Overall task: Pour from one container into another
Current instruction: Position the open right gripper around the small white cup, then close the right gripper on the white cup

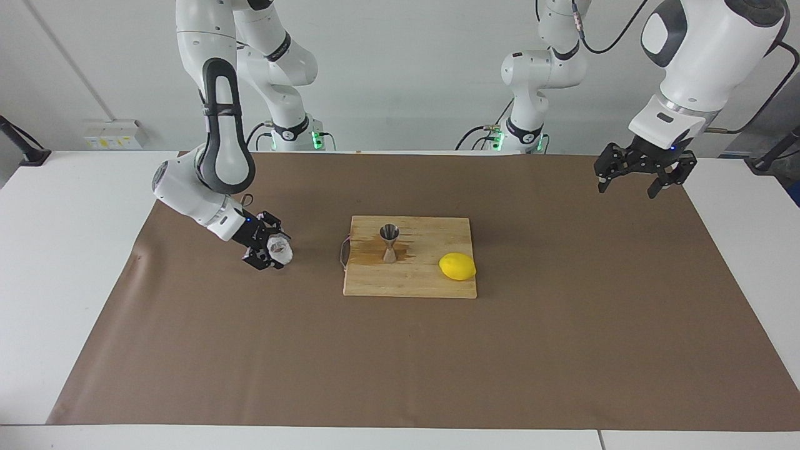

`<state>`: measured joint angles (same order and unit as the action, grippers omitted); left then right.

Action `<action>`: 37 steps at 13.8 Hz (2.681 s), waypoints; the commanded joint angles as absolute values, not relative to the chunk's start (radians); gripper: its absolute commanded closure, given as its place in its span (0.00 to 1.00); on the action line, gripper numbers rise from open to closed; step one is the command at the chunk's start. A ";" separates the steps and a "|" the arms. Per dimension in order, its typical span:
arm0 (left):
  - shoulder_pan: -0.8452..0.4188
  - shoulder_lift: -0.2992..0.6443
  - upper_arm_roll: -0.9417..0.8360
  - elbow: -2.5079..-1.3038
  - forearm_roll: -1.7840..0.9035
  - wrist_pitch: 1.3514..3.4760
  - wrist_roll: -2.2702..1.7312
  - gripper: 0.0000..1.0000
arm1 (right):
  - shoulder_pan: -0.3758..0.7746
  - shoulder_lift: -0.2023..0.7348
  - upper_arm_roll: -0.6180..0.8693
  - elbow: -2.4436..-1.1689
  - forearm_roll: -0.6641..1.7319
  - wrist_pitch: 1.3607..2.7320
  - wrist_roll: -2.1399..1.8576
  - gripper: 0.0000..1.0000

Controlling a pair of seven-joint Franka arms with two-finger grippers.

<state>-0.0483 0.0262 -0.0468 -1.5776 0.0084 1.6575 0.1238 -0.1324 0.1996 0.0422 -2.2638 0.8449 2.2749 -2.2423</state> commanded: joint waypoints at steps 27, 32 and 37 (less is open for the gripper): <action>-0.040 0.000 -0.051 -1.603 -0.002 1.666 0.117 0.00 | -0.187 0.204 0.044 -2.293 0.884 2.226 -2.398 0.50; -0.040 0.000 -0.051 -1.603 -0.002 1.666 0.117 0.00 | -0.178 0.203 0.044 -2.293 0.917 2.226 -2.395 0.54; -0.040 0.000 -0.051 -1.603 -0.002 1.664 0.117 0.00 | -0.166 0.181 0.044 -2.286 0.917 2.207 -2.350 0.62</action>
